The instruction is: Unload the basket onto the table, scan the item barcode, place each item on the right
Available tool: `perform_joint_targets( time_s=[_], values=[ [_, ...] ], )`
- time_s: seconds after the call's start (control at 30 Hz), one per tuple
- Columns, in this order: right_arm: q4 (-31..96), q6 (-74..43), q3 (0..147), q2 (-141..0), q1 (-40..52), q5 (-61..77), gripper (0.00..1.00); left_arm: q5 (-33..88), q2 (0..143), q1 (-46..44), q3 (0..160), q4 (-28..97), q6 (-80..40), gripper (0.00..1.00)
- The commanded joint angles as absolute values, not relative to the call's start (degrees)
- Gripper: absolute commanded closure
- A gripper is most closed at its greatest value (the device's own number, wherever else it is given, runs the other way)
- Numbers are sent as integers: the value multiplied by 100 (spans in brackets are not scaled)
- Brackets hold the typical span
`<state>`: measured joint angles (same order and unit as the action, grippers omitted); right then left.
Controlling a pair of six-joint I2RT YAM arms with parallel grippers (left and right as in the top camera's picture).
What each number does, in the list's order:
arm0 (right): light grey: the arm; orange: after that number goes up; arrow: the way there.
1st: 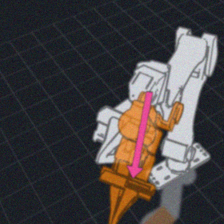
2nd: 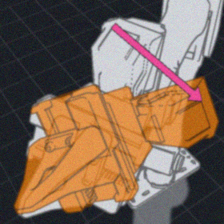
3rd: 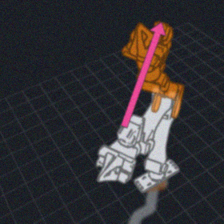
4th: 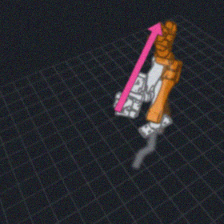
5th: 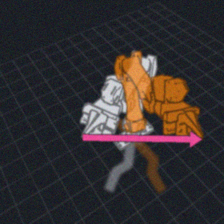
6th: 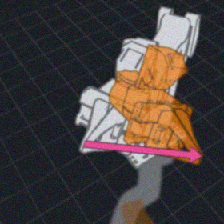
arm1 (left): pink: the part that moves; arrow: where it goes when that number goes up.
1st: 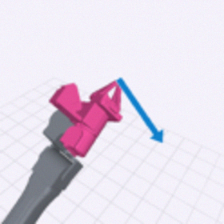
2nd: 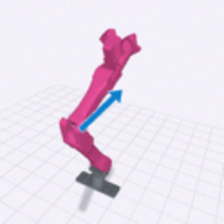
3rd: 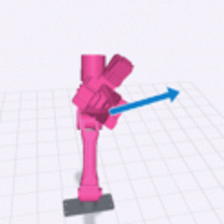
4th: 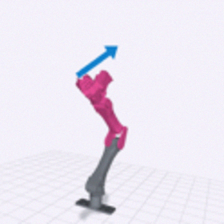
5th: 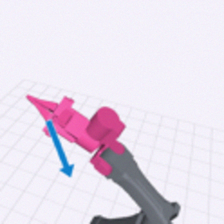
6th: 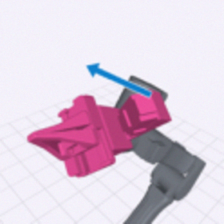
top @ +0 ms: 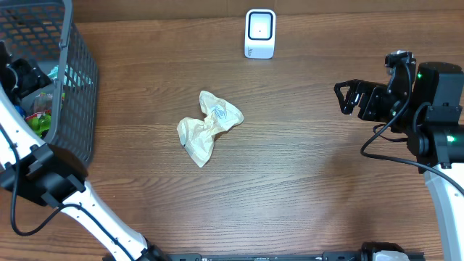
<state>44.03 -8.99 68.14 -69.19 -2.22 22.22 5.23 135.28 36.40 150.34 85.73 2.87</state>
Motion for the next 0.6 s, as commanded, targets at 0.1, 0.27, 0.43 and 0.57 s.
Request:
perform_joint_targets(
  time_s=[0.1,0.27,0.43,0.57],
  values=[
    [4355,-902,6945,-6923,-233,2217,0,-8,13638,3489,15015,8567,102,23],
    [4364,-904,6945,-6923,-233,2217,0,-368,13915,3474,15015,8608,-45,23],
    [4359,-904,6945,-6923,-233,2217,0,-497,14320,3476,15015,8606,-263,23],
    [4359,-899,6945,-6923,-233,2213,0,-650,14612,3487,15015,8510,-261,22]
  ],
)
